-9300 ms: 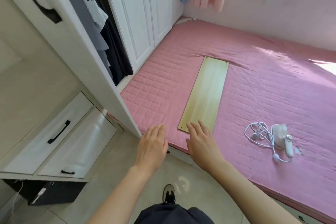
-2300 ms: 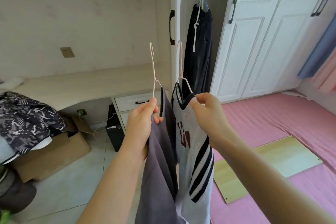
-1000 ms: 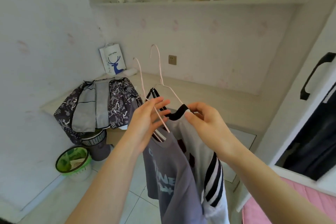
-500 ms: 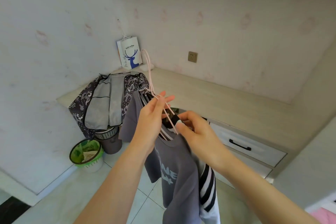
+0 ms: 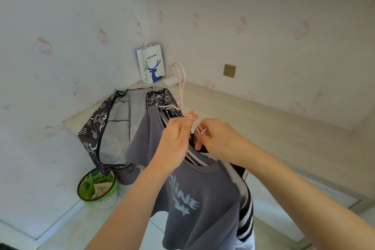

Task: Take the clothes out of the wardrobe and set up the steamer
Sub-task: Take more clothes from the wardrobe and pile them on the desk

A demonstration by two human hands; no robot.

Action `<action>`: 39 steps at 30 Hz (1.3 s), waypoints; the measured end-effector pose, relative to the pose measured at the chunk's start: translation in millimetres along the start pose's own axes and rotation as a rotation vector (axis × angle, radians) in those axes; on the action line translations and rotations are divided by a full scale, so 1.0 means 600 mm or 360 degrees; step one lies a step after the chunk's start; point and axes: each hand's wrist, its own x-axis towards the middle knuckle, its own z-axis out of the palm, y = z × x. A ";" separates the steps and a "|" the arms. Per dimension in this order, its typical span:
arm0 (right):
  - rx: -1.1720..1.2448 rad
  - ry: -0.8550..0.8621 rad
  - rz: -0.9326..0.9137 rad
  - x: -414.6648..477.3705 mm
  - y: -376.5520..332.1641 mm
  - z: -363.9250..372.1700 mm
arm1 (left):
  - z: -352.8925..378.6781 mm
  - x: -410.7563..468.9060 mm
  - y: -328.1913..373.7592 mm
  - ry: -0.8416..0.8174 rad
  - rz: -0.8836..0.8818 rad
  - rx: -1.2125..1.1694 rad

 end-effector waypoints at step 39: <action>0.0965 -0.0081 -0.0293 0.506 0.128 -0.101 | -0.210 0.378 -0.221 0.0593 0.0081 0.0818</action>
